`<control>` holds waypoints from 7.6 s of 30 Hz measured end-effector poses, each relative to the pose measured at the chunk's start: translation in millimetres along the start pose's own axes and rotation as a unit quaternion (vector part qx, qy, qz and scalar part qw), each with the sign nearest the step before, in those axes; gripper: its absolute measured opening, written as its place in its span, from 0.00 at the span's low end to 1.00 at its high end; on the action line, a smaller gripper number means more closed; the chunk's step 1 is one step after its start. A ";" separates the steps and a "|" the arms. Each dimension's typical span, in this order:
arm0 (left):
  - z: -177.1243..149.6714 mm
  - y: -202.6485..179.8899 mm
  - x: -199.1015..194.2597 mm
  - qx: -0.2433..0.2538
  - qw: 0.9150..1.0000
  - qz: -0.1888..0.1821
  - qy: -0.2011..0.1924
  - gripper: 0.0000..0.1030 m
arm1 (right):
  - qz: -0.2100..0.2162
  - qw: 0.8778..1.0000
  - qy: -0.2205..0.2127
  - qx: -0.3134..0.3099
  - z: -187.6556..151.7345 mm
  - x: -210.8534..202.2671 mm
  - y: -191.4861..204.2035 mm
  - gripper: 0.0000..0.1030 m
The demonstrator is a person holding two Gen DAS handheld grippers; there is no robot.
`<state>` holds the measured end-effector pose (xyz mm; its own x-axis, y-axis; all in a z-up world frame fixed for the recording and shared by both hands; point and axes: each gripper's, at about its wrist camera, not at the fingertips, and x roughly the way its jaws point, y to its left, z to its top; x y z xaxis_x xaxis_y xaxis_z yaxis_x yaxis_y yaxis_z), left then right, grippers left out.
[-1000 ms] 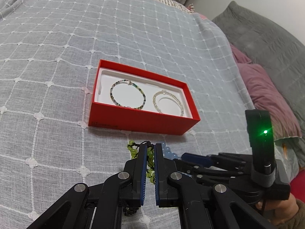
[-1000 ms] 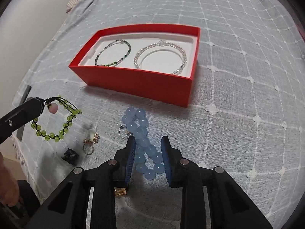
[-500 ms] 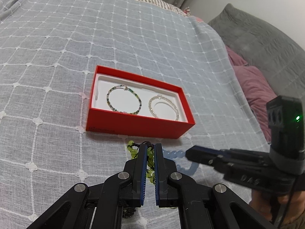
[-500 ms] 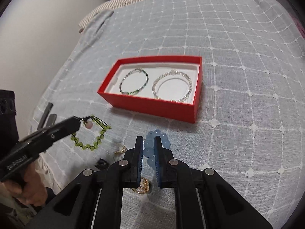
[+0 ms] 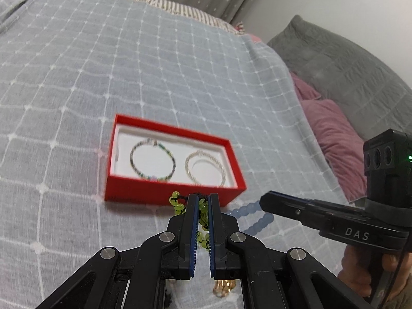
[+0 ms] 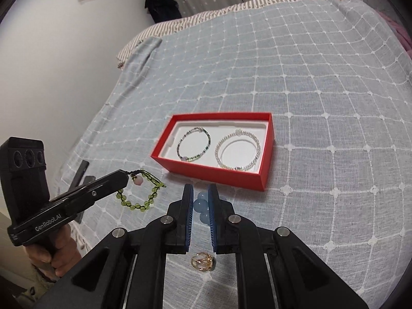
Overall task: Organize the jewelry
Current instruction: 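Lift both held bracelets off the cloth toward the red box, then lower both bracelets into the red box and open both grippers, then withdraw both grippers from the box toward the remaining rings, then grasp the black spiky ring with the left gripper while the right gripper grasps the large gold ring, then lift both held rings and carry them over the red box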
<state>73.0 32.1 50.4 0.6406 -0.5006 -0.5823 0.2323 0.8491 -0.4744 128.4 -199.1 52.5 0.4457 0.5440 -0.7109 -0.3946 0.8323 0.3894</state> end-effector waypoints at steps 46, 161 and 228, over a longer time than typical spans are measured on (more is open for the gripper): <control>46.9 40.8 87.3 -0.012 1.000 0.006 0.003 0.01 | 0.044 0.999 -0.023 0.015 76.6 56.2 -12.7 0.12; -77.8 -1.6 44.6 0.070 0.975 0.139 0.158 0.22 | -0.043 0.980 0.191 -0.027 -61.6 82.0 14.7 0.32; 29.5 -12.7 48.0 0.044 0.990 0.127 0.037 0.22 | -0.057 0.998 0.015 0.030 -3.8 20.5 -26.6 0.30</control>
<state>122.3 2.2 48.0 0.6312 -0.2782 -0.7240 0.1356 0.9587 -0.2502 145.0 -210.6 25.3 0.4598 0.4433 -0.7694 -0.2936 0.8936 0.3395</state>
